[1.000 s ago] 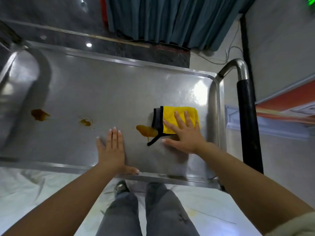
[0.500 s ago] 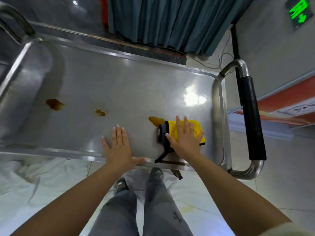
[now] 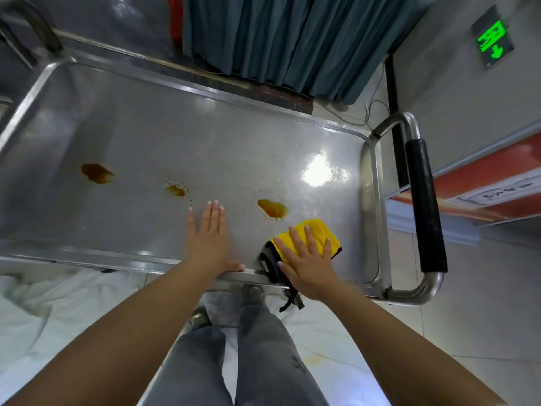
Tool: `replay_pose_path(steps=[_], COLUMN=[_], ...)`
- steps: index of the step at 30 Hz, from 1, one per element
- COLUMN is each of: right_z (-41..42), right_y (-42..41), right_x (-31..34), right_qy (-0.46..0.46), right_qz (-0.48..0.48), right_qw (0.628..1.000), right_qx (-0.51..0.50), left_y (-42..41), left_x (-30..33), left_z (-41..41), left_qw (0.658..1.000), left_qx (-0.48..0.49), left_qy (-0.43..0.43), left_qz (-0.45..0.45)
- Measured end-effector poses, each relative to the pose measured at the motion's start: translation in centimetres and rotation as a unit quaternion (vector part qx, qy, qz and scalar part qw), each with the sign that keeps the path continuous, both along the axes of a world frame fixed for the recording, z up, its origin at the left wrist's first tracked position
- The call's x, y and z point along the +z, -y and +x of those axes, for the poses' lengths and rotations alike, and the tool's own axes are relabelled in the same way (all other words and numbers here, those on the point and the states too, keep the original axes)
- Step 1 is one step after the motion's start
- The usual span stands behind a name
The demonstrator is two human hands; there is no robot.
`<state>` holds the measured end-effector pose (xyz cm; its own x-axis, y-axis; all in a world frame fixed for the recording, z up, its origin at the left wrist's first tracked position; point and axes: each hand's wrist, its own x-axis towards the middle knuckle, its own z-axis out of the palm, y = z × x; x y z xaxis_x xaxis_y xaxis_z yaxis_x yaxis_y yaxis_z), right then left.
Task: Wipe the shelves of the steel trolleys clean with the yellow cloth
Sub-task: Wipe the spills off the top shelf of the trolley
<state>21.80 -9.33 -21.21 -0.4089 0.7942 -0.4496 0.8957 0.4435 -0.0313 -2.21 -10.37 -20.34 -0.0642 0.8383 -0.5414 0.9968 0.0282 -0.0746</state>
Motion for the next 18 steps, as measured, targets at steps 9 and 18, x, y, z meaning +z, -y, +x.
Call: replay_pose_path(steps=[9,18], right_z=[-1.1,-4.8], right_y=[-8.3,-21.0], right_x=[-0.6,-1.4], right_qy=[-0.034,-0.070], right_qz=[0.034,0.038], right_qw=[0.994,0.988], right_qx=[0.103,0.135], left_y=[-1.0,-1.7], left_x=[0.3,0.5], left_z=[0.5,1.8], left_qw=[0.998,0.992], left_qx=[0.005,0.018], left_qy=[0.006,-0.063], left_qz=[-0.067,-0.107])
